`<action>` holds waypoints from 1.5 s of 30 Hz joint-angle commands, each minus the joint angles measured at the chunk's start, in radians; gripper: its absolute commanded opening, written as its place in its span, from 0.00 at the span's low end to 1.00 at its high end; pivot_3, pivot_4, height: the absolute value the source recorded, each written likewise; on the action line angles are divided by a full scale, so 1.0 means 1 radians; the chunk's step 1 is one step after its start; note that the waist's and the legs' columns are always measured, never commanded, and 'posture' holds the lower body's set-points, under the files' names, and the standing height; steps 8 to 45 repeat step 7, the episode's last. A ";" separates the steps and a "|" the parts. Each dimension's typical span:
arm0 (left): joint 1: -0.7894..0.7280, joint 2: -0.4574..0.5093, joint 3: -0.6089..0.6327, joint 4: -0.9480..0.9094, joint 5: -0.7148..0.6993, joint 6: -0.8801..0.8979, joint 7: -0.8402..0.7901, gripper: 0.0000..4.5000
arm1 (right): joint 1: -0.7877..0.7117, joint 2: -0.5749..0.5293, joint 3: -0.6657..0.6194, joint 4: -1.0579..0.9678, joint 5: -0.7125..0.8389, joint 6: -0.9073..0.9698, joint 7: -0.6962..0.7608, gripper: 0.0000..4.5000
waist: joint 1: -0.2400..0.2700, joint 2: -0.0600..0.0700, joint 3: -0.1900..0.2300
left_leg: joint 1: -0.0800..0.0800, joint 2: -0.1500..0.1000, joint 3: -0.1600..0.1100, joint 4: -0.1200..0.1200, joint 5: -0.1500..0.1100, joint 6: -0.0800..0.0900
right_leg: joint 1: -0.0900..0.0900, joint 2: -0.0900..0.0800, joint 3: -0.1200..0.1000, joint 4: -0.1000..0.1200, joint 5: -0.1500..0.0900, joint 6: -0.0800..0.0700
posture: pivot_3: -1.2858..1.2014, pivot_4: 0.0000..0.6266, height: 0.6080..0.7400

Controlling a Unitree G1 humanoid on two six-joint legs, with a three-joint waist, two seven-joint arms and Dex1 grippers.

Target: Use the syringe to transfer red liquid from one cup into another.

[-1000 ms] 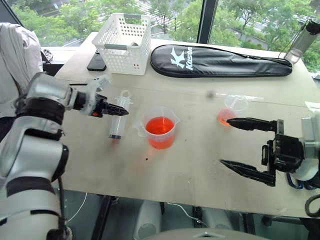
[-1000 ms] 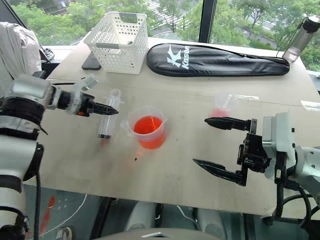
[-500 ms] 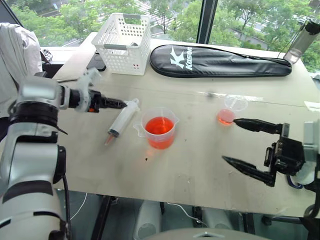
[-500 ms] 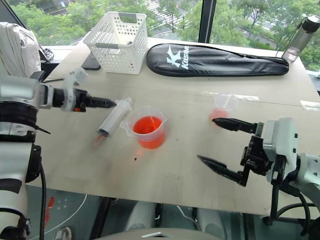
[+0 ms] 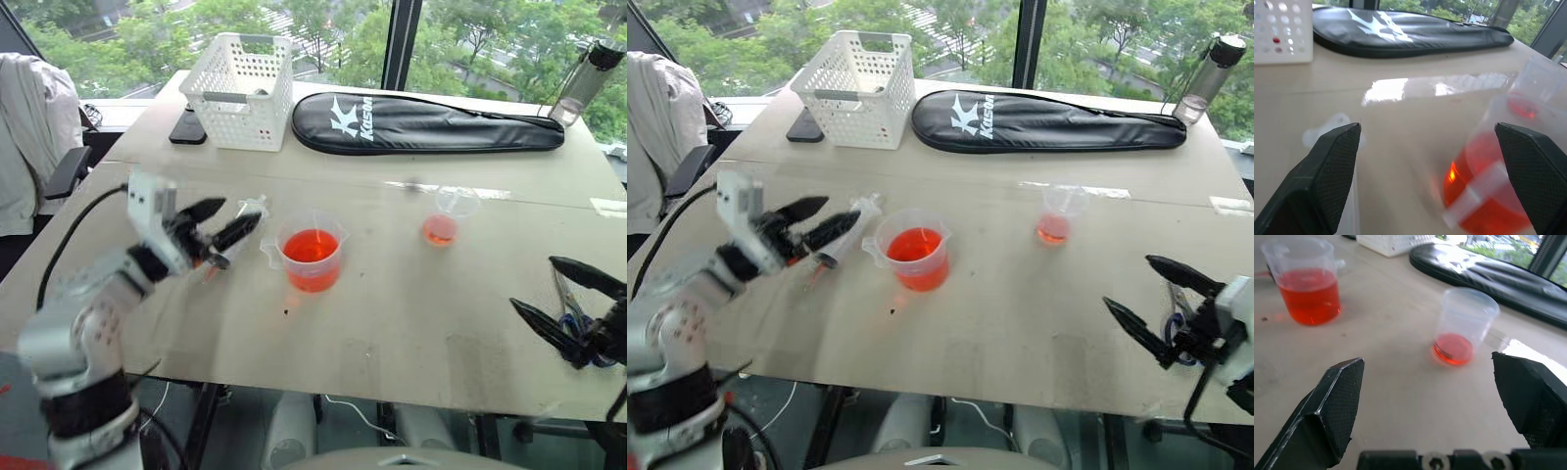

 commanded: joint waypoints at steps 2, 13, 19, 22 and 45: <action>0.248 0.049 0.054 -0.071 -0.023 -0.135 -0.140 0.99 | 0.098 -0.007 -0.106 0.077 -0.053 -0.074 0.096 1.00 | -0.001 0.001 -0.002 | 0.003 0.000 0.003 -0.003 0.000 0.000 | 0.000 -0.003 0.002 -0.001 -0.001 -0.001 | 0.52 0.24 0.88; 0.369 0.053 0.012 -0.068 -0.022 -0.232 -0.176 0.99 | 0.156 0.008 -0.134 0.130 -0.071 -0.116 0.150 1.00 | 0.010 0.004 -0.006 | 0.005 0.001 -0.001 -0.003 -0.003 -0.005 | 0.000 -0.014 0.000 -0.003 -0.002 0.001 | 0.52 0.24 0.88; 0.369 0.053 0.012 -0.068 -0.022 -0.232 -0.176 0.99 | 0.156 0.008 -0.134 0.130 -0.071 -0.116 0.150 1.00 | 0.010 0.004 -0.006 | 0.005 0.001 -0.001 -0.003 -0.003 -0.005 | 0.000 -0.014 0.000 -0.003 -0.002 0.001 | 0.52 0.24 0.88; 0.369 0.053 0.012 -0.068 -0.022 -0.232 -0.176 0.99 | 0.156 0.008 -0.134 0.130 -0.071 -0.116 0.150 1.00 | 0.010 0.004 -0.006 | 0.005 0.001 -0.001 -0.003 -0.003 -0.005 | 0.000 -0.014 0.000 -0.003 -0.002 0.001 | 0.52 0.24 0.88; 0.369 0.053 0.012 -0.068 -0.022 -0.232 -0.176 0.99 | 0.156 0.008 -0.134 0.130 -0.071 -0.116 0.150 1.00 | 0.010 0.004 -0.006 | 0.005 0.001 -0.001 -0.003 -0.003 -0.005 | 0.000 -0.014 0.000 -0.003 -0.002 0.001 | 0.52 0.24 0.88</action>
